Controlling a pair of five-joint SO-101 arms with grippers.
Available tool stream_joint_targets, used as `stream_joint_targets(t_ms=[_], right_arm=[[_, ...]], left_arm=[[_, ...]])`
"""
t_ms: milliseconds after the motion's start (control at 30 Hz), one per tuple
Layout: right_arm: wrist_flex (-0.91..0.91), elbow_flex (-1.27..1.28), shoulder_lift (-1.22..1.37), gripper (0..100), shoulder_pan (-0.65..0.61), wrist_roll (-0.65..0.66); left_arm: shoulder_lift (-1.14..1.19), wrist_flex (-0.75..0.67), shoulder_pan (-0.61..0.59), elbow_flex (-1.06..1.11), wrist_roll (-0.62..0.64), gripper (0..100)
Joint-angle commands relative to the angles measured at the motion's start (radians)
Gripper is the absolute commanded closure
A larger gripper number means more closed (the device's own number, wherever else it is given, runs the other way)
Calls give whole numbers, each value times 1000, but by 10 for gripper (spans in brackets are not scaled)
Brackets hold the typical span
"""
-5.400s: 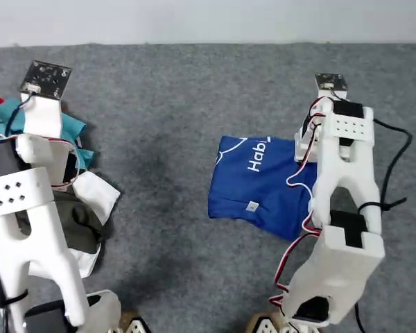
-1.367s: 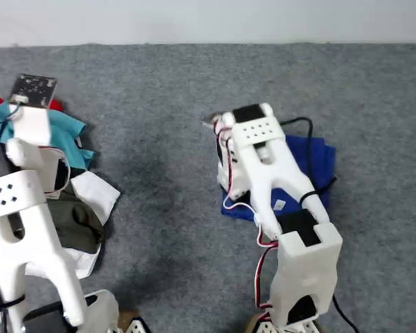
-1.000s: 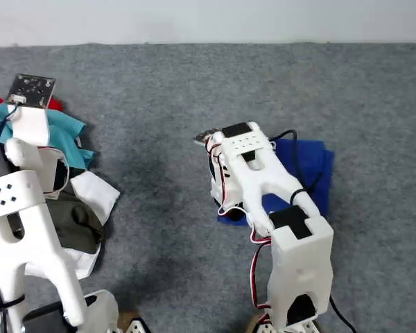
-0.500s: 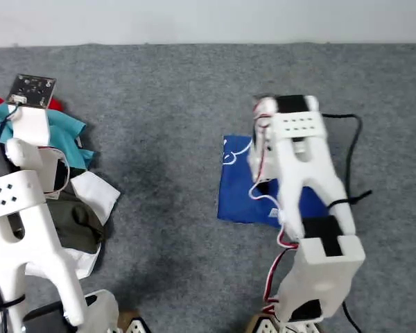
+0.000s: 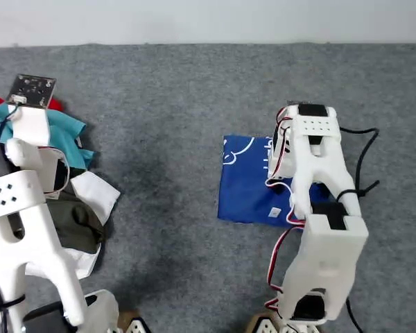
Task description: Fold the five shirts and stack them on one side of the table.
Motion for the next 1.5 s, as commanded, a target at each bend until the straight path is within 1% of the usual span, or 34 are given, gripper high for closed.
stream_joint_targets(t_ms=[0, 167, 233, 333, 567, 733, 900, 1033, 1100, 1200, 1367, 1433, 1467], right_arm=[[-36, -46, 15, 611, 7, -32], [-41, -48, 67, 615, 7, -44], [-41, -48, 91, 649, 12, -40], [-41, -49, 139, 736, 30, -26], [-28, -61, 193, 983, 76, 124], [62, -135, 193, 988, 107, 249], [176, -236, 193, 987, 143, 474], [231, -390, 193, 988, 186, 718], [242, -483, 194, 988, 191, 872], [236, -605, 200, 988, 182, 1092], [222, -697, 203, 988, 125, 1373], [166, -694, 205, 988, 105, 1442], [128, -694, 213, 988, 96, 1439]], left_arm=[[-34, 18, -2, -4, -3, 986], [-34, 20, -2, -4, -3, 986], [-34, 20, -2, -4, -3, 986], [-34, 20, -2, -4, -3, 986], [-34, 20, -2, -4, -3, 986], [-34, 20, -2, -4, -3, 986], [-34, 20, -2, -4, -3, 986], [-34, 20, -3, -4, -3, 986], [-34, 20, -3, -4, -3, 986], [-34, 18, -2, -4, -3, 986], [-34, 18, -2, -4, -3, 986], [-34, 18, -2, -4, -3, 986], [-34, 18, -2, -2, -3, 986]])
